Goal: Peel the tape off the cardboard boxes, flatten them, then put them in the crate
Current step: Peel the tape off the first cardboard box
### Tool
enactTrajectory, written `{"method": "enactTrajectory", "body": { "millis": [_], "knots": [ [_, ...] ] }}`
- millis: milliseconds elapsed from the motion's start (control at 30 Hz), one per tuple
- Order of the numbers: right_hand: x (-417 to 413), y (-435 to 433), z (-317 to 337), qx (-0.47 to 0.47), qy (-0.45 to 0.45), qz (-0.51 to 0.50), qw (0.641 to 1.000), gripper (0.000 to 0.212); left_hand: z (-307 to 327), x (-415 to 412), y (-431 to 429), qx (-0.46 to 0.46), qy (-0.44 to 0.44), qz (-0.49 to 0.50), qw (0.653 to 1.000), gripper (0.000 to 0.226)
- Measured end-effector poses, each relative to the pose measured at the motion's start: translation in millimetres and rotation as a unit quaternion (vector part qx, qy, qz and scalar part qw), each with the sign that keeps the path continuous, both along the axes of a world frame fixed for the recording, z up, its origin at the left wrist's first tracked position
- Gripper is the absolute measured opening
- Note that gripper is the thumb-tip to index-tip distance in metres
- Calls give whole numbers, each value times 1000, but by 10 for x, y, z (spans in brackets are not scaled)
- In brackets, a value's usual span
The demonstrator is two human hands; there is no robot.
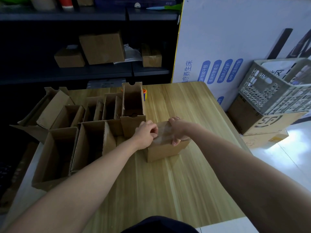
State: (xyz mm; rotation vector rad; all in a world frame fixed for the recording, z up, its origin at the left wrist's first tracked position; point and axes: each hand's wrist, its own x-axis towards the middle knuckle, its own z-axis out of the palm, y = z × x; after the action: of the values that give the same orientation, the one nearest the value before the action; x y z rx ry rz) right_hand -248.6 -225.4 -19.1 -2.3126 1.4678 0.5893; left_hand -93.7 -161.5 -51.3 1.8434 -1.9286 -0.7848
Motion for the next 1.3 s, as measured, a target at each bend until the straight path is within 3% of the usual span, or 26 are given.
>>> {"method": "enactTrajectory", "body": {
  "millis": [167,333,467,533,633,733,867,1067,1133,1300],
  "knots": [
    [18,-24,3,-4,5,6,1000,108,60,94,55,44,132,7,990,16],
    [28,-45,-14,-3,12,4,1000,108,75,86,60,68,160,26,984,26],
    [44,-53,-17,-4,18,4,1000,108,69,119,156,28,202,44,978,24],
    [50,-51,0,-2,23,4,1000,107,30,120,218,-26,188,69,979,34],
    [54,-28,31,-2,34,8,999,107,-9,127,260,-96,128,144,977,32],
    [67,6,48,-2,46,6,999,108,-14,159,265,-29,119,210,970,29],
    [83,102,8,-1,14,25,1000,118,39,154,291,-9,140,201,969,4],
    [149,225,-130,-26,-60,51,997,131,104,48,293,27,203,168,964,10],
    [111,207,-117,-31,-58,37,997,132,117,16,307,28,263,176,948,16],
    [-28,150,-80,-21,-94,-21,995,131,230,38,345,67,519,188,831,17]
  ]
}}
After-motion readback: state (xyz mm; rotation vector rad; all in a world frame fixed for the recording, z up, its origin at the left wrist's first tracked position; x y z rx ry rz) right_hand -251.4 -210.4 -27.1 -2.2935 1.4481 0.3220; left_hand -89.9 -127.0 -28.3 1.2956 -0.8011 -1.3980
